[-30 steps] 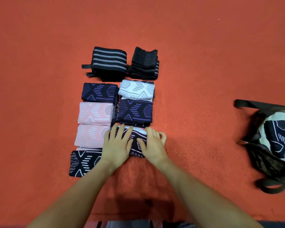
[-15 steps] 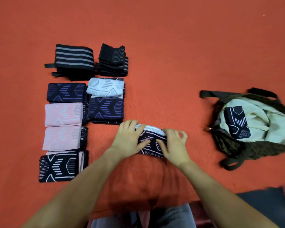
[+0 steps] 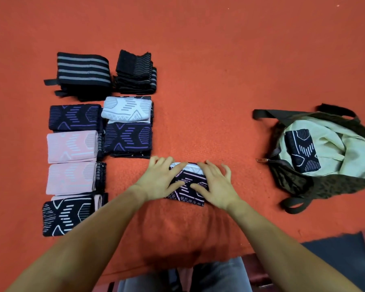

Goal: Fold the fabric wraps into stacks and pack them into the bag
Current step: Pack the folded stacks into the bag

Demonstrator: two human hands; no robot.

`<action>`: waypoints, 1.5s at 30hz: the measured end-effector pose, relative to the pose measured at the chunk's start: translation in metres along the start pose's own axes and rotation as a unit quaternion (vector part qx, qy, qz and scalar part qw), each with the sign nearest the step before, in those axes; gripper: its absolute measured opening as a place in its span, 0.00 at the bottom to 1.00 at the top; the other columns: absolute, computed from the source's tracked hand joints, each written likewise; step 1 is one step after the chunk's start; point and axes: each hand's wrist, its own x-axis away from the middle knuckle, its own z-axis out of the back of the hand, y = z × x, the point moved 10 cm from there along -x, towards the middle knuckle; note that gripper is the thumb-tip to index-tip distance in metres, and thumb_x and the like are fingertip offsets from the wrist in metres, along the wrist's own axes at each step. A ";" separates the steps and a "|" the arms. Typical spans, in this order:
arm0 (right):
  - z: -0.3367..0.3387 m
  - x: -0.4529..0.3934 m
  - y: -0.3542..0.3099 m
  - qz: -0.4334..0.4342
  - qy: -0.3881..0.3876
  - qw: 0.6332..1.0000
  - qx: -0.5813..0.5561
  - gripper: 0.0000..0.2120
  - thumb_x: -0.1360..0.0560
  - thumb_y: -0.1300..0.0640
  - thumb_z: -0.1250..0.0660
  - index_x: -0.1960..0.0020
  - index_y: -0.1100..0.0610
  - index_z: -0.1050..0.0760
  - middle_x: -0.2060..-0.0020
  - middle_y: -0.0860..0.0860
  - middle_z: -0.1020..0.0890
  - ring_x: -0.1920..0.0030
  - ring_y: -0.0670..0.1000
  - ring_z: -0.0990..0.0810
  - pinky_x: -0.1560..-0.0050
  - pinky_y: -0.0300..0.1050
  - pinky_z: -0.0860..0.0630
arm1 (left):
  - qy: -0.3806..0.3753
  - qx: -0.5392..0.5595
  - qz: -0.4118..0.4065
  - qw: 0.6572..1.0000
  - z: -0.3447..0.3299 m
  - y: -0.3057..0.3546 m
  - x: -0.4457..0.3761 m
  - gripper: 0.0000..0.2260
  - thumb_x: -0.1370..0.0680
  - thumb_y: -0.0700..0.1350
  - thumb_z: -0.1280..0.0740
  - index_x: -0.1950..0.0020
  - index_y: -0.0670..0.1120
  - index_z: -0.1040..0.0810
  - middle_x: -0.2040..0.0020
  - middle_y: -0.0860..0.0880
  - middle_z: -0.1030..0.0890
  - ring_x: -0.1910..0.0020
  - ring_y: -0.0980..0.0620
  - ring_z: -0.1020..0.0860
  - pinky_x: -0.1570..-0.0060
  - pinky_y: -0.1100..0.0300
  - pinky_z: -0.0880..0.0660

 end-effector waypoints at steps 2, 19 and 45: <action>0.003 0.004 -0.004 0.011 0.029 0.999 0.007 0.37 0.27 0.33 0.53 0.28 0.57 0.37 0.35 0.54 0.27 0.30 0.53 0.34 0.32 0.48 0.59 | 0.041 -0.038 -0.010 0.998 0.006 0.005 0.003 0.22 0.21 0.59 0.46 0.32 0.48 0.34 0.56 0.44 0.26 0.60 0.45 0.26 0.52 0.49 0.38; 0.146 0.023 0.056 0.065 0.250 0.965 0.039 0.24 0.26 0.38 0.42 0.38 0.54 0.29 0.50 0.49 0.21 0.47 0.49 0.27 0.48 0.49 0.42 | 0.157 -0.149 -0.004 0.976 0.096 0.083 -0.094 0.20 0.21 0.58 0.46 0.35 0.49 0.31 0.55 0.43 0.22 0.62 0.45 0.25 0.58 0.52 0.40; 0.194 0.154 0.367 -0.376 0.328 0.858 -0.122 0.26 0.27 0.36 0.46 0.44 0.54 0.24 0.56 0.50 0.18 0.51 0.55 0.29 0.50 0.47 0.46 | -0.220 -0.178 -0.313 0.906 -0.027 0.348 -0.413 0.22 0.20 0.62 0.46 0.29 0.56 0.34 0.40 0.48 0.29 0.43 0.48 0.27 0.44 0.54 0.42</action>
